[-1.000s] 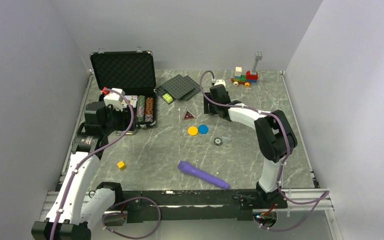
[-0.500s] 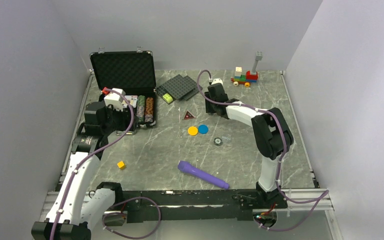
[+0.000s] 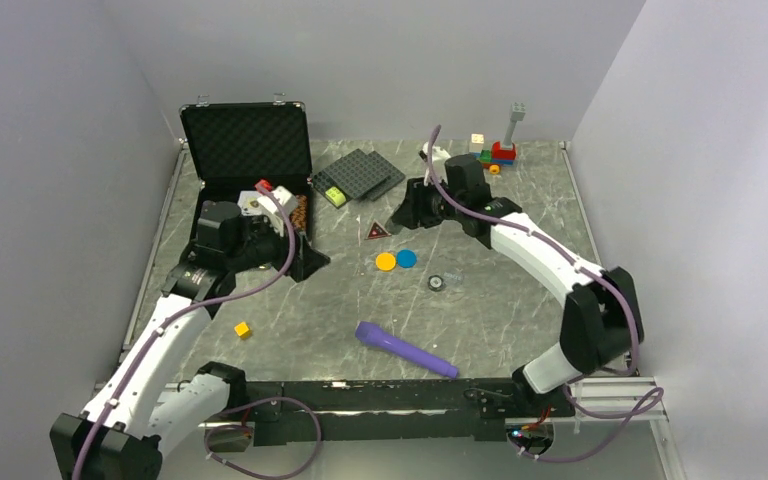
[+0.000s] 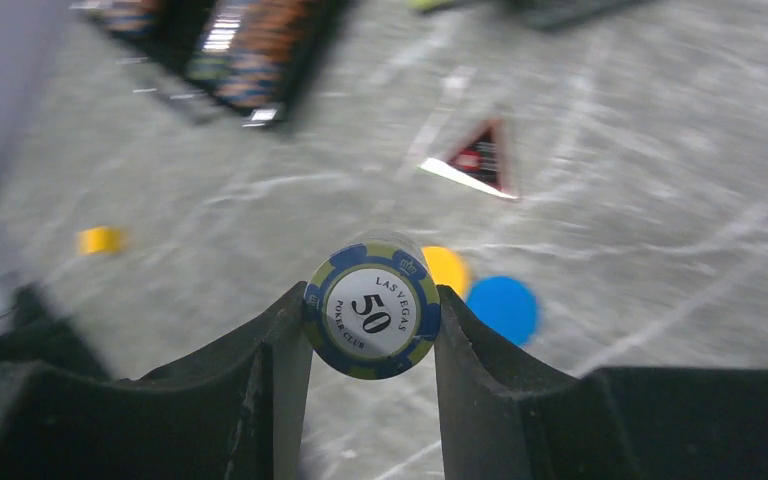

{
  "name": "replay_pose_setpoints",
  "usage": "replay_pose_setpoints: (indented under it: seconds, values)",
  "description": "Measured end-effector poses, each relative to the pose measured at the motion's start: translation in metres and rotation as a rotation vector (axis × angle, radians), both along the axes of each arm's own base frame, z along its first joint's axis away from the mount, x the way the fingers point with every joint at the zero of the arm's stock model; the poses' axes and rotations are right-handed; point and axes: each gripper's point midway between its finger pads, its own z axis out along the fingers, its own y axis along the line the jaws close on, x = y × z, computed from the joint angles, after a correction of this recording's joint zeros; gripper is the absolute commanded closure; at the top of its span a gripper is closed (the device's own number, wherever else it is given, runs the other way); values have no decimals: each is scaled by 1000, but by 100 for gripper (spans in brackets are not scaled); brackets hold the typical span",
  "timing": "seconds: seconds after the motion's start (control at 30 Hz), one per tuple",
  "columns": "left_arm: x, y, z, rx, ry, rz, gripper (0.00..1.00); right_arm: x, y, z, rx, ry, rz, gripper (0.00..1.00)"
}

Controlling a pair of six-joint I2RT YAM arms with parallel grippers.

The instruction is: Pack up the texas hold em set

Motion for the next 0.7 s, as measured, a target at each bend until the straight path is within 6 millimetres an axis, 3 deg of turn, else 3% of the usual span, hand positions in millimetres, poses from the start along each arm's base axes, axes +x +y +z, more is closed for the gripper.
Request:
replay_pose_setpoints:
  seconds: [0.07,0.17,0.3,0.47,0.7]
  values:
    - [-13,-19,1,-31,4,-106,18,-20,16,28,118,-2,89,100]
    - [-31,-41,2,-65,11,-236,18,-52,34,51,258,44,213,100]
    - [-49,-62,0,-89,36,-359,18,-87,55,53,364,148,326,100]
    - [-56,-71,-5,-91,61,-407,17,-123,76,54,439,243,436,100]
    - [-55,-74,-10,-63,58,-392,18,-145,94,67,482,235,538,100]
